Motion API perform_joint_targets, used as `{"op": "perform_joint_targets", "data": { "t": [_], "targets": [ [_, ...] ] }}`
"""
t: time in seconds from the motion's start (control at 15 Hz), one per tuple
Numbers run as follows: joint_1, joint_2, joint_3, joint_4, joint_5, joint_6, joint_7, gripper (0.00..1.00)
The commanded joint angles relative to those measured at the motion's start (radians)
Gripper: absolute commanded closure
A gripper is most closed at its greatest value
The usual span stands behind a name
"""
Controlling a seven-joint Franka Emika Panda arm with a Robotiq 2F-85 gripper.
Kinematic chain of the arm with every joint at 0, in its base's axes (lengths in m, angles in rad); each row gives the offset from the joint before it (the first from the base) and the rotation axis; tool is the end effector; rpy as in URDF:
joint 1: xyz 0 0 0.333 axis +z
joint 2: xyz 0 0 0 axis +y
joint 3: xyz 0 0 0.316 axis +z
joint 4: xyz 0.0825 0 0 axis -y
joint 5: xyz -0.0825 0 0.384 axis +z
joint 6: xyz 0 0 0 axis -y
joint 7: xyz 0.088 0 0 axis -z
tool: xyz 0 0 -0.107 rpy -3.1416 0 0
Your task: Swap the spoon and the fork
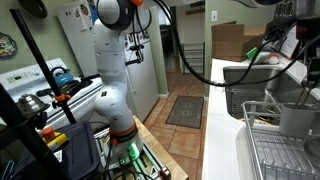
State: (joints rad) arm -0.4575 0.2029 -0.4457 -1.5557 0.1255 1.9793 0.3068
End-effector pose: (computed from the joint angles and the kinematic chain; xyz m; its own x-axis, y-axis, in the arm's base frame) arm 0.4234 -0.4837 0.5615 0.3177 -0.9233 0.2159 -0.9322 -0.3457 -0.1069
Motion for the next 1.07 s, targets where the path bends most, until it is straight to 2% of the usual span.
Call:
{"op": "perform_joint_targets", "data": {
  "t": [0.0,0.53,0.73,1.0],
  "targets": [
    [0.006,-0.076,-0.001,-0.032,-0.033,0.000,0.038,0.97],
    [-0.018,-0.131,-0.019,0.010,-0.027,0.027,0.044,0.97],
    [-0.029,-0.116,-0.025,0.013,0.003,0.117,0.007,0.97],
    [-0.045,-0.069,-0.017,0.014,0.116,0.235,-0.076,0.97]
  ]
}}
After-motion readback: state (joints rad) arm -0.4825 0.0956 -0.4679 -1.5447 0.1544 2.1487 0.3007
